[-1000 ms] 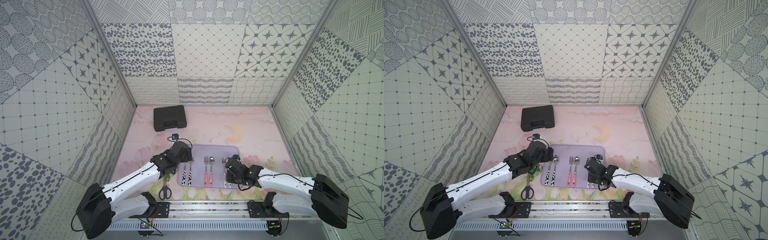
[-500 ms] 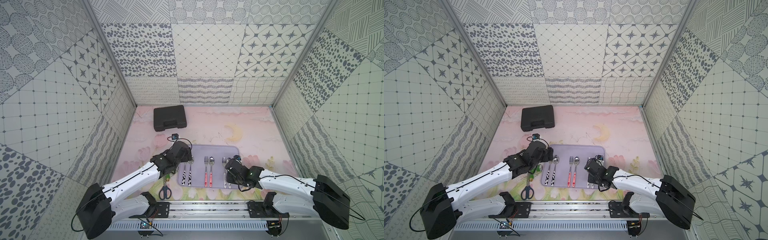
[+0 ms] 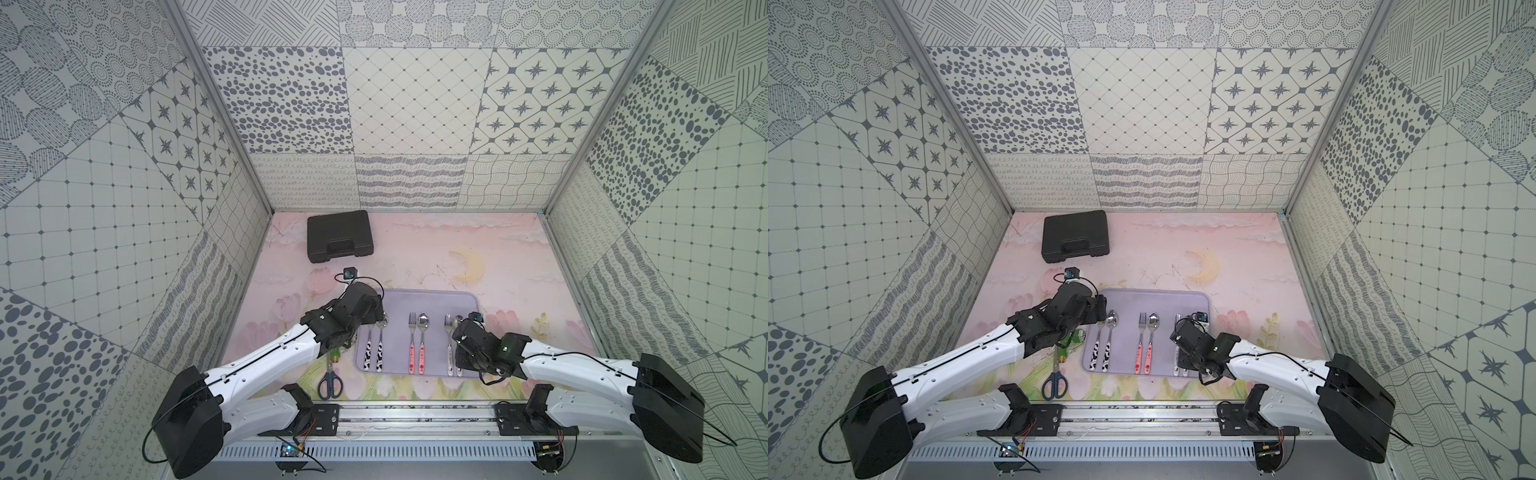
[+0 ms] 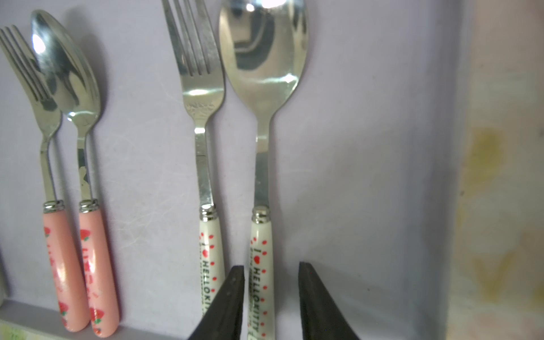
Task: Set the spoon and fork side by side
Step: Place the spoon on the tray, then reset both arms
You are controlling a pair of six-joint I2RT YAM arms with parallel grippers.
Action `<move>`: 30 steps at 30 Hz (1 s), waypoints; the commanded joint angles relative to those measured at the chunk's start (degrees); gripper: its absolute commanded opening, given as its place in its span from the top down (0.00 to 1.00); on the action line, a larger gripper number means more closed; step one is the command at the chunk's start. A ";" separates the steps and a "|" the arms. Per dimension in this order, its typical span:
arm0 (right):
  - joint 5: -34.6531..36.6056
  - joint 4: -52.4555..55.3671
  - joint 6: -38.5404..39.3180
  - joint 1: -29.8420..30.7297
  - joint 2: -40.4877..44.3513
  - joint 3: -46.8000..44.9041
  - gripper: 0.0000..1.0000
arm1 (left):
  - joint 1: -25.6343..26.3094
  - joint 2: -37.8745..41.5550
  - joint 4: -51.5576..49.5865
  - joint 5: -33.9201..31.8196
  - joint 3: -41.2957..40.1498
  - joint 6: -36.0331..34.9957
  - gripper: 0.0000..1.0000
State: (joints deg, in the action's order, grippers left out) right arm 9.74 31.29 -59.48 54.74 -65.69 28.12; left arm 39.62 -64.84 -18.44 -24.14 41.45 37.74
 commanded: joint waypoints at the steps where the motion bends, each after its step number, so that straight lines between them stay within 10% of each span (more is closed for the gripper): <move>1: 1.68 3.89 1.34 0.20 1.12 1.42 0.60 | -0.15 0.45 0.77 -1.35 -0.32 -0.47 0.08; 15: 2.69 10.37 14.71 -11.85 9.49 8.83 0.39 | -0.28 1.45 1.03 -4.64 -1.09 -1.08 0.07; 22: 5.76 7.99 25.73 -25.47 9.94 13.69 0.04 | -0.42 3.56 2.40 -13.47 -2.11 -4.50 0.00; 30: 14.16 -9.10 34.35 -37.62 6.78 10.94 0.03 | -1.64 7.69 10.99 -27.69 -5.90 -14.68 0.00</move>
State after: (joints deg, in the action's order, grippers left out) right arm 18.39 31.77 -30.35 18.92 -57.98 40.38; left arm 38.94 -59.02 -15.46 -38.44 37.47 31.86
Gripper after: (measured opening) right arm 0.967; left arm 0.994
